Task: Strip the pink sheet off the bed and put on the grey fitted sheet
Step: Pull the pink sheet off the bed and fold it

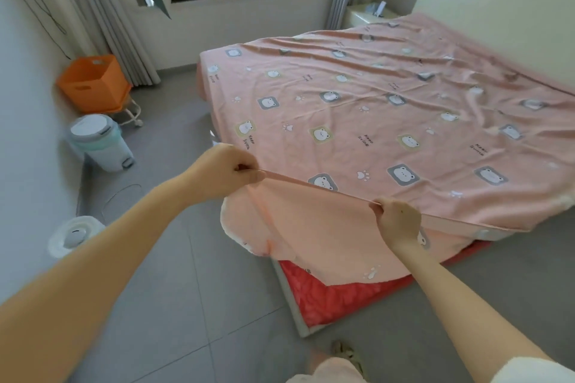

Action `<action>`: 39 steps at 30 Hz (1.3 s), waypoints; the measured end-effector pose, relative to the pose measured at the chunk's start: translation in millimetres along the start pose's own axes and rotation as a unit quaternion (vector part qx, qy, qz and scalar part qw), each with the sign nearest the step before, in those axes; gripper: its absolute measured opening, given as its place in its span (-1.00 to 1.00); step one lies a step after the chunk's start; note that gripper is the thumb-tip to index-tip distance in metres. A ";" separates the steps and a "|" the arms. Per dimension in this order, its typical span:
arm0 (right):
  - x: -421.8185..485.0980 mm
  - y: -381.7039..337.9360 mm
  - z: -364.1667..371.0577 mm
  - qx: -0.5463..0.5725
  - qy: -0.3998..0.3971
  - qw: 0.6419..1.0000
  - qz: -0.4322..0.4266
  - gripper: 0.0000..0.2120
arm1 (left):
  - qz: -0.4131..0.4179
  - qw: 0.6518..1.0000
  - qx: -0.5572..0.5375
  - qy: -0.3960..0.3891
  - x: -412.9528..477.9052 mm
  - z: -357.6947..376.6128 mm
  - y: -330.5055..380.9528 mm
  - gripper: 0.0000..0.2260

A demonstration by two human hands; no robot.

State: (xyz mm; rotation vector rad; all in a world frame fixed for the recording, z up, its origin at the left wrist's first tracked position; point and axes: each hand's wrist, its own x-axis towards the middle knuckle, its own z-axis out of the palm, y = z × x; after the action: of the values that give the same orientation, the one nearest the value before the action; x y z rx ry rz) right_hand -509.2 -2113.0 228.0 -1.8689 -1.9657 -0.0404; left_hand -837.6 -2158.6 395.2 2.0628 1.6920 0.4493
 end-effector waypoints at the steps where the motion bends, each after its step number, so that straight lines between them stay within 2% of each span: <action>1: 0.5 4.3 -5.1 -0.018 0.004 1.000 0.024 -0.90 | 0.004 1.000 -0.007 0.012 -0.6 -10.2 -6.7 -0.69; 6: 40.1 -1.5 -31.1 -0.076 0.069 0.992 0.072 -0.96 | 0.003 0.995 -0.021 0.101 6.9 -62.7 -56.0 -0.83; 12: 159.9 -87.1 -37.5 0.008 0.173 0.985 0.015 -0.92 | -0.043 0.974 -0.045 0.217 37.9 -107.5 -150.2 -0.81; 15: 225.9 -132.2 -13.8 -0.005 0.170 0.985 0.004 -0.94 | -0.066 0.955 -0.043 0.286 61.9 -119.4 -197.3 -0.82; 19: 309.1 -171.9 37.7 -0.087 0.108 0.990 0.015 -0.89 | -0.095 0.936 -0.042 0.335 109.0 -144.6 -254.0 -0.81; 21: 347.6 -187.1 61.6 -0.115 0.052 0.991 0.041 -0.87 | -0.128 0.930 -0.055 0.340 133.3 -161.8 -288.8 -0.80; 23: 381.9 -201.2 83.4 -0.125 0.031 0.990 0.052 -0.89 | -0.169 0.928 -0.040 0.329 156.9 -176.7 -324.2 -0.81; 29: 483.7 -286.5 124.3 0.011 0.057 0.998 0.025 -0.83 | -0.276 0.894 -0.102 0.338 228.3 -204.4 -431.1 -0.84; 32: 528.0 -325.8 145.6 0.056 0.069 0.996 0.002 -0.82 | -0.301 0.891 -0.119 0.319 262.2 -219.7 -478.8 -0.83; 36: 590.2 -368.4 169.4 0.065 0.086 0.994 -0.033 -0.80 | -0.251 0.912 -0.060 0.320 317.5 -256.9 -535.2 -0.80; 39: 641.8 -397.8 193.6 0.059 0.081 0.994 -0.040 -0.81 | -0.170 0.951 0.002 0.260 365.9 -298.0 -595.7 -0.79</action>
State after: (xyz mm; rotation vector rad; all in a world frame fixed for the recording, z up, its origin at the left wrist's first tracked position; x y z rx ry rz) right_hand -947.4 -1482.7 363.7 -1.6576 -1.8892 -0.0957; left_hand -1414.2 -1667.6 331.5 1.6876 2.2931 0.9300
